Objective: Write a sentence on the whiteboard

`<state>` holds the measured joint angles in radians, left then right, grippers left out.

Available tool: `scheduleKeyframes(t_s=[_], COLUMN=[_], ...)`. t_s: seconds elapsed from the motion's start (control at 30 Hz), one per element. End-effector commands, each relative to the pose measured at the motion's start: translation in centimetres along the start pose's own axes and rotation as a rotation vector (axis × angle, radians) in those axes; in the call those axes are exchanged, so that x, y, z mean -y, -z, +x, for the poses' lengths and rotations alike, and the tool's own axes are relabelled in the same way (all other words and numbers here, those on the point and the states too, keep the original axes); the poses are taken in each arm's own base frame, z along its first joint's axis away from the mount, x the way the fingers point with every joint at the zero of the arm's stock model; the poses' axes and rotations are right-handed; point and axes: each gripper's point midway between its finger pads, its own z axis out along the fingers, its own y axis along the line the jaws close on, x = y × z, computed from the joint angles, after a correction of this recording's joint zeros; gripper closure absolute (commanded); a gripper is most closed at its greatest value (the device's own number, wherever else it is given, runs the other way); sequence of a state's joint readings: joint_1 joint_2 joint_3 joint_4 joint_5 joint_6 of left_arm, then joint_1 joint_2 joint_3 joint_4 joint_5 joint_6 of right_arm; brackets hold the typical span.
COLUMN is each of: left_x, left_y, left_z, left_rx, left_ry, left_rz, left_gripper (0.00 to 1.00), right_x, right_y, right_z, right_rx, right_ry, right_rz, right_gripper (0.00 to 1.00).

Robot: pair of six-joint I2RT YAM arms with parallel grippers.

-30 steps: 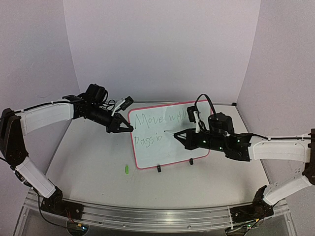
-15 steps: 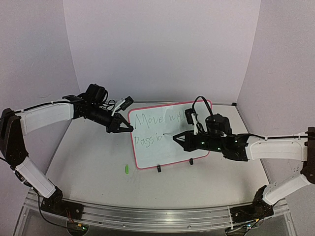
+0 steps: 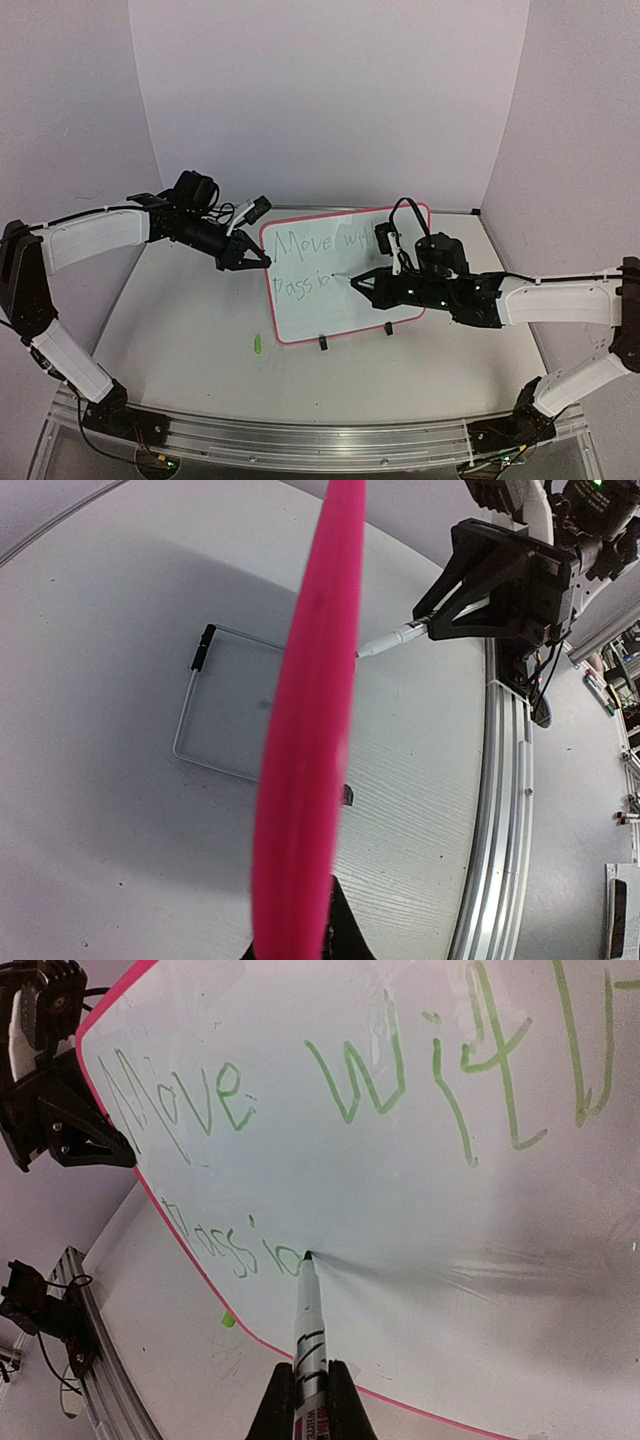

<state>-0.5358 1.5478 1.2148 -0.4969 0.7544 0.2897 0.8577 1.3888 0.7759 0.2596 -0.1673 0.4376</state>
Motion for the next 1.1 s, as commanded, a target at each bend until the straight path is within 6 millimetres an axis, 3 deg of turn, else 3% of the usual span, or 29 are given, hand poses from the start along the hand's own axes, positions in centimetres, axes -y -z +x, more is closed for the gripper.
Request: scheduleKeyframes(t_s=[0.0,0.47,0.8,1.07], left_x=[-1.1,-1.1,-1.1,-1.1], left_y=[-0.6,-0.6,-0.7,-0.6], left_z=[1.4,1.4,1.4,1.3], left_rx=[-0.055,-0.054,-0.055,-0.053], left_ry=[-0.01,-0.011,-0.01,-0.012], left_rz=[-0.056,-0.054,-0.054,-0.056], left_gripper=[1.0,1.0,1.0,1.0], right_x=[0.9,1.0,-0.6,-0.4], right_y=[-0.4,-1.1,0.8,0.8], right_z=[0.8,1.9,-2.0,-2.5], right_rx=[-0.024,-0.066,0.068,0.093], right_ry=[-0.024,-0.04,-0.021,-0.028], right_rz=[0.025,0.017,-0.014,-0.002], right_gripper=[1.0,1.0,1.0,1.0])
